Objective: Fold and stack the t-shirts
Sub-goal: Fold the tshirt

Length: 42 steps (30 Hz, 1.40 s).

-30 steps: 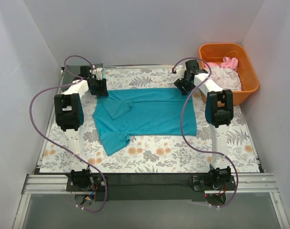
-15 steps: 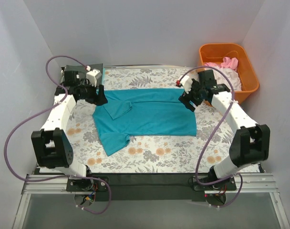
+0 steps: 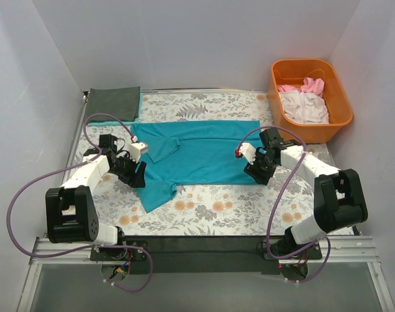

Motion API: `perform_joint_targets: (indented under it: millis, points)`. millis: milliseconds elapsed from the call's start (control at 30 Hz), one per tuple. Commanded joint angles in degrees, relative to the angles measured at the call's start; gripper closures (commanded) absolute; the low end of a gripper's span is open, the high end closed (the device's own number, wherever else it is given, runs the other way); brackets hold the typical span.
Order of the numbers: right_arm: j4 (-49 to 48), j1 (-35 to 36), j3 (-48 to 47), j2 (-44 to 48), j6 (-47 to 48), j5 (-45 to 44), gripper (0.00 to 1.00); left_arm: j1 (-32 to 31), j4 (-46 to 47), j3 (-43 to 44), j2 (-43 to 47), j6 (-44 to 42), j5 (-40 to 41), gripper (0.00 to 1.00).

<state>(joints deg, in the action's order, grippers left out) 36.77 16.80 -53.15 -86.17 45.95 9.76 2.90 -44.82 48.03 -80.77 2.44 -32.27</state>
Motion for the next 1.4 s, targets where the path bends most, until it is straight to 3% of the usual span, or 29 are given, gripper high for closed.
perform_joint_targets:
  millis: [0, 433, 567, 700, 767, 1000, 1200, 1367]
  points:
    - [-3.11, 0.87, 2.25, 1.44, 1.68, -1.41, 0.48, -0.17, 2.80, -0.66, 2.11, -3.93, 2.21, 0.50]
    - [-6.63, 1.57, 9.55, 3.38, 3.09, -4.48, 0.51, -2.11, 7.37, -5.31, 1.23, -6.39, 4.58, 0.53]
    - [-8.82, 1.66, 10.25, 1.71, 2.65, -5.89, 0.52, -5.97, 10.27, -8.03, 0.26, -7.27, 7.57, 0.55]
    - [-9.53, 1.75, 11.22, 1.18, 3.00, -6.68, 0.64, -6.41, 11.16, -9.88, 0.00, -8.15, 9.59, 0.63]
    - [-10.32, 1.84, 11.92, 1.62, 3.00, -7.29, 0.65, -6.41, 10.80, -9.97, 0.00, -8.59, 10.30, 0.67]
    - [-9.44, 1.92, 11.40, 3.46, 3.18, -7.47, 0.99, -6.41, 10.01, -10.33, 0.27, -9.12, 10.74, 0.86]
    - [-5.40, 1.92, 8.94, 6.01, 3.79, -6.86, 0.99, -6.32, 6.15, -8.22, 2.54, -9.12, 10.39, 1.00]
    - [-3.29, 1.92, 9.63, 8.91, 5.02, -7.30, 0.99, -6.32, 1.06, -7.25, 6.59, -11.49, 9.16, 1.00]
